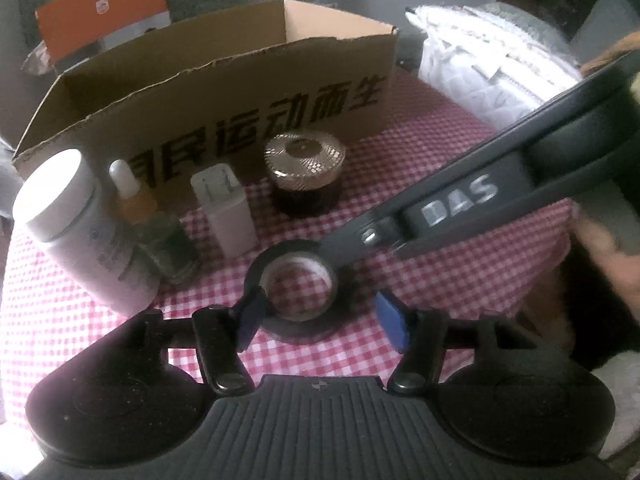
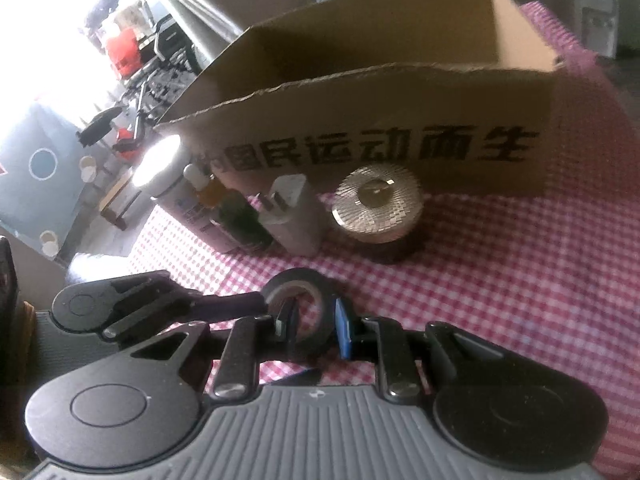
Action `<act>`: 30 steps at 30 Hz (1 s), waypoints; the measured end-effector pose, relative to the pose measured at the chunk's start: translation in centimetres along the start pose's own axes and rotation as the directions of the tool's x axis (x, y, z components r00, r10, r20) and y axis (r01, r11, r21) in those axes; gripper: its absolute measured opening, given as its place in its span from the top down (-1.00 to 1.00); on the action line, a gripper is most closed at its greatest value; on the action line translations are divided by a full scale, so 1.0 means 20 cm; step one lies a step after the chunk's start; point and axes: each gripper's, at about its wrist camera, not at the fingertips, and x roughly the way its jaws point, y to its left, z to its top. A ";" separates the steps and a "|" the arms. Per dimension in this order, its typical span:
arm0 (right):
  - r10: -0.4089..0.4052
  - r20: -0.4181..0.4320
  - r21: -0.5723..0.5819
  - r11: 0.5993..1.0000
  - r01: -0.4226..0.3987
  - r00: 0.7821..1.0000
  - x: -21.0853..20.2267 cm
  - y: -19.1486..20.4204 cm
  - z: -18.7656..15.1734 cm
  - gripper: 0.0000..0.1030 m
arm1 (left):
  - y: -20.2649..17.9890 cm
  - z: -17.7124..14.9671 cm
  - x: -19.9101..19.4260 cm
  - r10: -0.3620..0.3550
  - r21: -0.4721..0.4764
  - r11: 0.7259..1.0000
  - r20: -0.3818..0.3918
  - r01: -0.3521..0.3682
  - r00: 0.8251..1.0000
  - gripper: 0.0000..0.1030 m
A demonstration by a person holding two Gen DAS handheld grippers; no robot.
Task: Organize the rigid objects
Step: 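Grasp the black tape roll with the right gripper while the left gripper closes on it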
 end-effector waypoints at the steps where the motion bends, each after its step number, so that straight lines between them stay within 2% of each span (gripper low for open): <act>1: -0.011 0.006 0.001 1.000 0.011 1.000 -0.01 -0.01 0.00 0.53 | 0.00 0.00 0.00 0.000 -0.003 1.000 -0.002 0.000 1.000 -0.27; 8: -0.008 -0.027 -0.001 1.000 0.008 1.000 0.06 -0.03 0.01 0.50 | 0.03 -0.01 0.01 0.035 -0.028 0.999 -0.022 -0.036 0.999 -0.41; 13: -0.013 -0.044 -0.035 0.999 0.011 0.999 0.12 0.00 0.01 0.25 | 0.06 -0.03 0.04 0.032 -0.047 0.998 -0.039 -0.034 0.999 -0.37; 19: -0.009 -0.037 -0.058 0.998 0.007 0.999 0.14 0.01 0.02 0.25 | 0.06 -0.02 0.07 0.017 -0.065 0.998 -0.033 -0.019 0.999 -0.24; 22: -0.006 -0.033 -0.053 0.999 0.005 0.999 0.14 -0.01 0.02 0.35 | 0.04 0.00 0.08 0.004 -0.048 0.999 -0.035 -0.005 0.999 -0.23; 30: -0.078 -0.012 -0.040 0.996 0.078 0.997 0.03 -0.09 -0.07 0.41 | -0.09 0.03 0.11 -0.046 0.032 0.998 -0.029 0.046 0.999 -0.24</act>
